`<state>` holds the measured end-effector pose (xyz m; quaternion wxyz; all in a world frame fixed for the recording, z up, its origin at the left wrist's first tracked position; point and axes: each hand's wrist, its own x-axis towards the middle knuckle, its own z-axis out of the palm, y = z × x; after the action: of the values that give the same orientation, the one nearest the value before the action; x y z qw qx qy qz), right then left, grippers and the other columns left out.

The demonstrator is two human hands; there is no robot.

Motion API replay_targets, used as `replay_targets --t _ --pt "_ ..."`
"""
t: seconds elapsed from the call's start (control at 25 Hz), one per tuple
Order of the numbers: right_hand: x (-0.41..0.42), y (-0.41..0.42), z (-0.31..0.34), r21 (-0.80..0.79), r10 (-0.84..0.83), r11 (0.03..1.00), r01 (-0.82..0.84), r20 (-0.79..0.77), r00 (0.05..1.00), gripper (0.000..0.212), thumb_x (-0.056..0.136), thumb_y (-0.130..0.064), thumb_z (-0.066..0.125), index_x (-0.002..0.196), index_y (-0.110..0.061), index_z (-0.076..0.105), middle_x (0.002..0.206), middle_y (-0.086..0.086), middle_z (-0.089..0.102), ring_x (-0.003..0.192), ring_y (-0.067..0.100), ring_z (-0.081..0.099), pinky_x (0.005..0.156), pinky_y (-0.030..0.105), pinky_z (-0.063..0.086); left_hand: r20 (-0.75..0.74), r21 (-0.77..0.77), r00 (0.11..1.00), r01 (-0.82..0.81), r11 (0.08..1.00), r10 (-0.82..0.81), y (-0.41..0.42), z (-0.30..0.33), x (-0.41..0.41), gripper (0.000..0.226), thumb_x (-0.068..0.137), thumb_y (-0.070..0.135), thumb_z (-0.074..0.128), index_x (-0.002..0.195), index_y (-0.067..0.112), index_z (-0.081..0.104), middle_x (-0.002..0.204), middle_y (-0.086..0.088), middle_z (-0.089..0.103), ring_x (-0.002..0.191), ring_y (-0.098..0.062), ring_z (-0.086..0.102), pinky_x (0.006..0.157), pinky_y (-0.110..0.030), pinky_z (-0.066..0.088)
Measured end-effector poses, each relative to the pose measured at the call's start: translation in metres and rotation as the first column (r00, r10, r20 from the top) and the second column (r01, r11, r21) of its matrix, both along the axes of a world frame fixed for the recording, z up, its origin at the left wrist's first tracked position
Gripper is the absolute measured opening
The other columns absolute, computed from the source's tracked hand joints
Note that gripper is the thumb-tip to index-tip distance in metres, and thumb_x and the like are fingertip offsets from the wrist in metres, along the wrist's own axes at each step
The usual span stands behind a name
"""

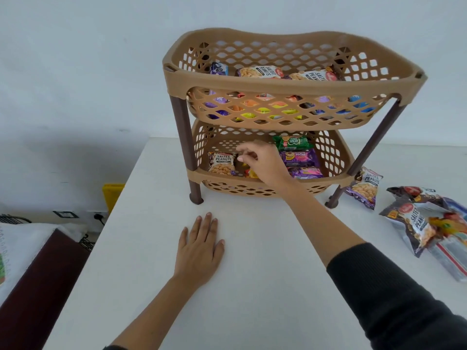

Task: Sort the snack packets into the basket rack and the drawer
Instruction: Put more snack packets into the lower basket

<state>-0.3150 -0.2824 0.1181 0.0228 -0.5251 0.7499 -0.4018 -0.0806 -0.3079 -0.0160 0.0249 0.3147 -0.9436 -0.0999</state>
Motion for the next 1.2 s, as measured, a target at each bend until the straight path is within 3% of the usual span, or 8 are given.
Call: replay_targets --t 0.2,0.36,0.52,0.64,0.84,0.96,1.04,1.2 --pt "0.018 0.09 -0.024 -0.288 -0.214 0.94 0.182 -0.083 0.973 0.011 0.087 -0.006 0.063 0.096 -0.006 0.069 0.088 0.002 0.066 0.08 0.004 0.055 0.068 0.006 0.041 -0.045 0.041 0.999 0.027 0.999 -0.025 0.023 0.008 -0.021 0.078 0.083 0.049 -0.005 0.15 0.018 0.021 0.16 0.0 0.01 0.147 -0.019 0.006 0.117 -0.04 0.008" --pt "0.025 0.177 -0.072 -0.169 -0.356 0.919 0.355 0.029 0.934 0.013 0.089 -0.006 0.06 0.099 -0.01 0.067 0.092 0.001 0.068 0.075 0.006 0.055 0.064 0.005 0.041 -0.048 0.019 0.991 0.122 0.992 -0.121 0.077 0.006 -0.059 0.066 0.091 0.044 0.012 0.143 0.013 0.04 0.155 -0.005 0.029 0.143 -0.026 0.026 0.113 -0.046 0.022" --pt "0.015 0.261 -0.116 0.06 -0.447 0.893 0.447 -0.008 0.895 0.018 0.089 -0.008 0.056 0.102 -0.017 0.065 0.095 -0.002 0.066 0.086 0.017 0.058 0.073 0.026 0.048 -0.046 -0.031 0.971 0.234 0.972 -0.235 0.138 0.004 -0.107 0.054 0.091 0.037 0.029 0.131 0.012 0.055 0.143 -0.007 0.048 0.131 -0.027 0.047 0.101 -0.049 0.04" --pt "0.002 0.315 -0.126 0.165 -0.461 0.872 0.461 -0.043 0.887 0.023 0.087 -0.009 0.052 0.104 -0.016 0.066 0.098 -0.002 0.065 0.088 0.023 0.06 0.077 0.024 0.042 -0.048 -0.032 0.946 0.319 0.947 -0.321 0.18 0.002 -0.142 0.052 0.091 0.037 0.031 0.129 0.013 0.057 0.141 -0.006 0.051 0.129 -0.026 0.049 0.1 -0.047 0.041" --pt "-0.037 0.371 -0.101 0.093 -0.529 0.838 0.538 -0.102 0.842 0.023 0.086 -0.005 0.056 0.103 -0.017 0.066 0.1 -0.001 0.066 0.092 0.02 0.061 0.076 0.025 0.048 -0.083 -0.008 0.916 0.392 0.92 -0.392 0.233 0.0 -0.195 0.055 0.091 0.039 0.028 0.131 0.013 0.055 0.142 -0.006 0.05 0.13 -0.025 0.048 0.103 -0.047 0.038" --pt "-0.074 0.4 -0.08 -0.001 -0.672 0.726 0.688 -0.216 0.709 0.021 0.083 -0.007 0.064 0.103 -0.014 0.066 0.105 0.004 0.064 0.098 0.024 0.057 0.08 0.035 0.048 -0.273 0.219 0.942 0.257 0.941 -0.194 0.254 0.015 -0.227 0.059 0.094 0.047 0.026 0.141 0.015 0.04 0.146 -0.003 0.044 0.136 -0.022 0.037 0.111 -0.042 0.026" --pt "-0.096 0.417 -0.074 0.103 -0.721 0.652 0.751 -0.222 0.656 0.03 0.083 -0.021 0.068 0.112 -0.015 0.062 0.114 0.006 0.059 0.106 0.027 0.053 0.085 0.039 0.046 -0.296 0.529 0.954 0.122 0.84 0.048 0.264 0.031 -0.256 0.06 0.095 0.051 0.039 0.144 0.017 0.032 0.14 0.0 0.047 0.133 -0.023 0.037 0.11 -0.044 0.022" --pt "-0.112 0.43 -0.078 0.395 -0.699 0.62 0.678 -0.115 0.706 0.05 0.083 -0.038 0.066 0.126 -0.016 0.05 0.123 0.003 0.052 0.111 0.021 0.051 0.086 0.033 0.047 -0.134 0.934 0.882 -0.04 0.355 0.452 0.279 0.052 -0.314 0.074 0.074 0.063 0.063 0.125 0.016 0.036 0.115 0.003 0.059 0.117 -0.024 0.05 0.109 -0.05 0.03"
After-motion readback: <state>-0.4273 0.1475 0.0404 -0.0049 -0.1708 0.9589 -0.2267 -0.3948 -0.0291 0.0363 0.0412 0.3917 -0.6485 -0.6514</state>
